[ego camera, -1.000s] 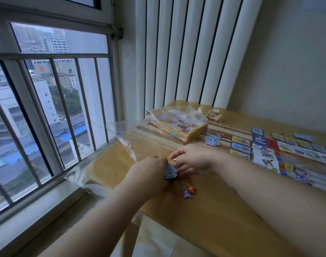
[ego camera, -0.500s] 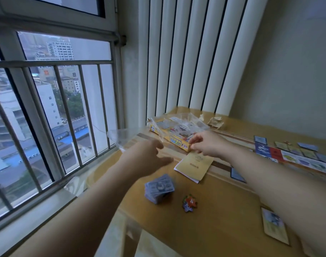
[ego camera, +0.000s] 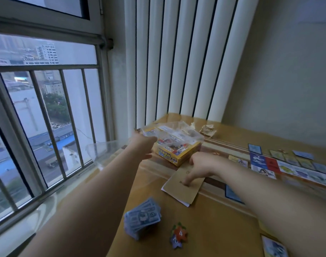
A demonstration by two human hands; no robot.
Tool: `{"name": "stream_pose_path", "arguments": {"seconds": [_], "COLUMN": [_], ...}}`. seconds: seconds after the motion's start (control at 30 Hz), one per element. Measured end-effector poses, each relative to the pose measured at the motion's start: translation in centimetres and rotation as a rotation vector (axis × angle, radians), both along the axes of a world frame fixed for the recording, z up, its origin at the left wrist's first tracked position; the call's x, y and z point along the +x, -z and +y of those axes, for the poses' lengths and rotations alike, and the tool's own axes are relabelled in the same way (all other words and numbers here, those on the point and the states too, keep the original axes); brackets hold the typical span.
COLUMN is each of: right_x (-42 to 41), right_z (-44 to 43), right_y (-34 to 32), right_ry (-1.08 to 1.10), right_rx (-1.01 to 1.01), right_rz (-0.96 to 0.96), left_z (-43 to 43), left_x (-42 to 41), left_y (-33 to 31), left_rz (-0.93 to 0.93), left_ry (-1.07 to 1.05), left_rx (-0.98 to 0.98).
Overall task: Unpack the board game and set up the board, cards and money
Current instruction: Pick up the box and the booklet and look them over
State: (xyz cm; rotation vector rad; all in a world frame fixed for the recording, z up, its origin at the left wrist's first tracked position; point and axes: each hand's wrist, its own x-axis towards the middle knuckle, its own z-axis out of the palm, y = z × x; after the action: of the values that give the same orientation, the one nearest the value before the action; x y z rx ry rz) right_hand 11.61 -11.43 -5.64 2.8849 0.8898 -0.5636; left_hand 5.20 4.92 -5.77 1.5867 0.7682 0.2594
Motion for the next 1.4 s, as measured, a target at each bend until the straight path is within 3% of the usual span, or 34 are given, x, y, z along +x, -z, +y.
{"name": "stream_pose_path", "arguments": {"seconds": [0.33,0.53,0.7,0.87,0.93,1.1,1.3,1.4], "right_x": [0.5,-0.3,-0.8,0.1,0.6,0.4,-0.3,-1.3], "right_z": [0.9,0.0,-4.0,-4.9,-3.7,-1.3,-1.3,-1.8], "right_y": [-0.5,0.4,-1.9,-6.7,-7.2,-5.3,-4.7,-4.9], "right_ry": [0.07,0.037,0.014,0.237,0.293,0.354,0.28,0.222], "right_rx": [-0.116,0.079,0.374,1.259,1.359,1.224,0.902,0.812], "right_rz": [0.131,0.13,0.27,0.561,0.412,-0.009,-0.441,-0.525], "left_z": [0.2,0.3,1.6,0.3,-1.3,-4.2,-4.8,-5.2], "left_x": [-0.3,-2.3,-4.2,-4.9,-4.9,-5.1,-4.2,-3.6], "left_y": [0.8,0.6,0.7,-0.6,-1.6,-3.1,-2.4,-2.3], "left_rz": [-0.223,-0.377,-0.491,-0.605,-0.629,-0.62,-0.56,-0.532], "left_ry": [-0.09,-0.104,-0.111,-0.103,-0.082,0.004,-0.014,-0.037], "left_rx": [-0.559,-0.663,-0.739,-0.698,-0.68,-0.618,-0.608,-0.601]}}
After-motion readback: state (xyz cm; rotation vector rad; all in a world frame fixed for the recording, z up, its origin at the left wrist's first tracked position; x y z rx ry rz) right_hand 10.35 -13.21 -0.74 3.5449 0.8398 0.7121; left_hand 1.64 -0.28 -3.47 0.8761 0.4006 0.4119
